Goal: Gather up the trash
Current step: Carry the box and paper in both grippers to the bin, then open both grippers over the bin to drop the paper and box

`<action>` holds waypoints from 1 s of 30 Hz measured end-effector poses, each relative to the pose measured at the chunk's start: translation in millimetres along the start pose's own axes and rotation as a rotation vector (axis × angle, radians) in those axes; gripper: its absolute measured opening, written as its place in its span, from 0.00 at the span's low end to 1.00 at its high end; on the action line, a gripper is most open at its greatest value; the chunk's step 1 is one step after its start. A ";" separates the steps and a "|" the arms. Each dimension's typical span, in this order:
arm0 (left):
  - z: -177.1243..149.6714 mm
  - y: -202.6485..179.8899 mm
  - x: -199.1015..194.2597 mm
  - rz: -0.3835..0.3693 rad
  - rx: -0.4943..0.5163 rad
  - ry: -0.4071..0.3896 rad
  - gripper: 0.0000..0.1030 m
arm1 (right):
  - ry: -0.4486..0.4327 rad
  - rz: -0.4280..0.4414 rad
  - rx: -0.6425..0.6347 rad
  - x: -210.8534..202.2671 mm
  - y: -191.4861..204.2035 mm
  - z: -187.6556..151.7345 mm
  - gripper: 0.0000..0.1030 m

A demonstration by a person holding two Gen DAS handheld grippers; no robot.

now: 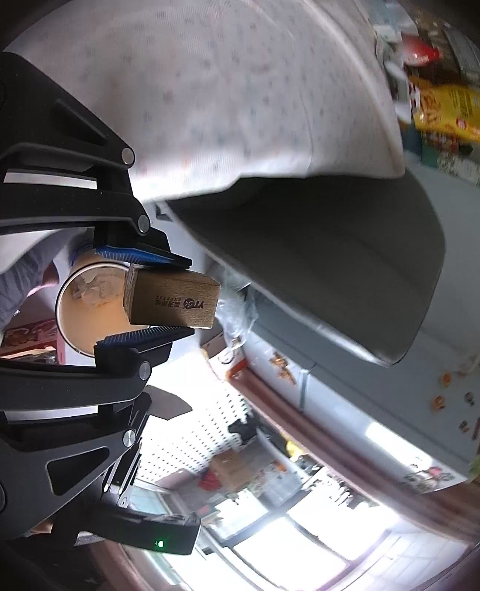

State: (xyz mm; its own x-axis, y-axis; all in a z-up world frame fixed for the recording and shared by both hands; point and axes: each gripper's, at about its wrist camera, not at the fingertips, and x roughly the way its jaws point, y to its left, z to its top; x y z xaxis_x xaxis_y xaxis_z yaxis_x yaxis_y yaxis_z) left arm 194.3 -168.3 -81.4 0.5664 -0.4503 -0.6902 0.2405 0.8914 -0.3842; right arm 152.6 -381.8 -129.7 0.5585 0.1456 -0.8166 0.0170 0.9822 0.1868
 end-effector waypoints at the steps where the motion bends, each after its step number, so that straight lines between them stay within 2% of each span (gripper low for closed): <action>1: 0.4 -3.0 2.8 -0.001 0.005 0.006 0.30 | 0.004 -0.005 0.015 3.6 -7.5 -1.2 0.08; 4: -1.9 -14.5 16.4 -0.006 0.023 0.034 0.30 | 0.014 -0.045 0.063 18.6 -31.4 -5.8 0.11; 5: -2.5 -17.1 20.3 -0.007 0.028 0.043 0.30 | 0.028 -0.052 0.087 24.9 -40.3 -8.3 0.31; 7: -3.3 -22.0 26.7 -0.010 0.037 0.061 0.30 | 0.027 -0.063 0.134 29.1 -53.5 -12.3 0.64; 9: -4.9 -28.4 32.3 -0.011 0.054 0.074 0.30 | 0.001 -0.094 0.125 26.2 -58.2 -15.8 0.63; 16: -9.4 -51.5 55.2 -0.036 0.085 0.129 0.30 | -0.033 -0.107 0.136 7.1 -68.7 -17.1 0.63; 19: -11.5 -65.5 68.0 -0.057 0.112 0.166 0.30 | -0.066 -0.113 0.158 -9.9 -81.0 -18.0 0.68; 22: -13.9 -79.3 78.6 -0.072 0.144 0.186 0.30 | -0.098 -0.133 0.190 -26.2 -95.8 -17.7 0.69; 24: -14.8 -87.7 88.1 -0.093 0.148 0.201 0.42 | -0.110 -0.141 0.210 -33.0 -105.4 -18.3 0.69; 25: -15.1 -91.0 91.1 -0.112 0.145 0.209 0.69 | -0.117 -0.146 0.219 -36.1 -109.6 -18.7 0.69; 26: -14.8 -93.7 93.1 -0.136 0.142 0.214 0.84 | -0.121 -0.150 0.226 -38.3 -112.6 -18.9 0.69; 30: -9.9 -91.6 80.4 -0.141 0.144 0.171 0.94 | -0.130 -0.146 0.253 -44.5 -119.1 -23.4 0.70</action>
State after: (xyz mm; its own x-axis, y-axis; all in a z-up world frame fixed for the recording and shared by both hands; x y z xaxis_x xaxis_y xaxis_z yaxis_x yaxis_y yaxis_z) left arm 210.0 -286.6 -107.8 0.3805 -0.5620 -0.7344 0.4243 0.8117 -0.4013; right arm 106.3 -502.4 -128.4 0.6359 -0.0266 -0.7713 0.3014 0.9286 0.2164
